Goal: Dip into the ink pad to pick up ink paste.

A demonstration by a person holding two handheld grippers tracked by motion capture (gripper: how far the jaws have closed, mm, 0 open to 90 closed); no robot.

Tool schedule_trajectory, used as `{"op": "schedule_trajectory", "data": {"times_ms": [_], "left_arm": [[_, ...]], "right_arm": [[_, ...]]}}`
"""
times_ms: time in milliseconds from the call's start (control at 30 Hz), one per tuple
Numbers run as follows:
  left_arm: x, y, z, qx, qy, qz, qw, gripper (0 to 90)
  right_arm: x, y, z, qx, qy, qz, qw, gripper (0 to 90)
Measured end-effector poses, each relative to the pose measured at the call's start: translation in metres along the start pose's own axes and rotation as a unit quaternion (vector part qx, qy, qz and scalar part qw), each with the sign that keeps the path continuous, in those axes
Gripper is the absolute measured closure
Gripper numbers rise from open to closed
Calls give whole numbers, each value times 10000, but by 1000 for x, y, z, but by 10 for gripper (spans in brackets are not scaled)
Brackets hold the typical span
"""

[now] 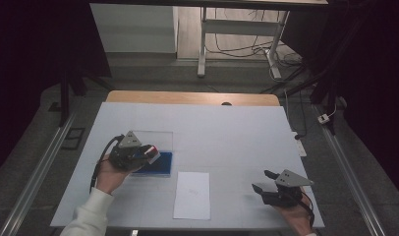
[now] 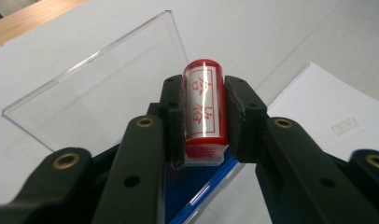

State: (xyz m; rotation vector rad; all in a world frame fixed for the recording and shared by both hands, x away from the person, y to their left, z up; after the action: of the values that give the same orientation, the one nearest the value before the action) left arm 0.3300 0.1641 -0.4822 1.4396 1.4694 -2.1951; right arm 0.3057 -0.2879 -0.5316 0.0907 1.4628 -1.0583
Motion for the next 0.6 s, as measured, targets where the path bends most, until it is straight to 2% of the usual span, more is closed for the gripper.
{"op": "schedule_trajectory", "data": {"times_ms": [133, 267, 400, 600], "left_arm": [[1, 1, -2, -29, 52, -103, 9999, 703], [3, 7, -4, -124, 112, -345, 9993, 705], [5, 11, -8, -35, 24, -503, 9987, 705], [8, 15, -13, -108, -41, -637, 9979, 705]], "right_arm": [[0, 0, 0, 0, 15, 0, 10000, 300], [0, 1, 0, 9, -32, -27, 10000, 300], [0, 1, -1, -11, -14, -33, 10000, 300], [1, 2, -1, -21, -20, -73, 10000, 300]]}}
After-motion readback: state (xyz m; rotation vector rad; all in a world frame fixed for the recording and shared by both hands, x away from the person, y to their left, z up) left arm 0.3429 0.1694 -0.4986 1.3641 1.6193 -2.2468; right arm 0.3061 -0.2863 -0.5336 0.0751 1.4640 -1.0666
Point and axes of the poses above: each handheld gripper's, and its own axes: y roughly forward along the jaws, x roughly out of its underside, z roughly to its right, the point moved 4 cm from there along y, roughly forward along the jaws, and after that the axes turned 5 degrees about -y, right-handed, at the moved point
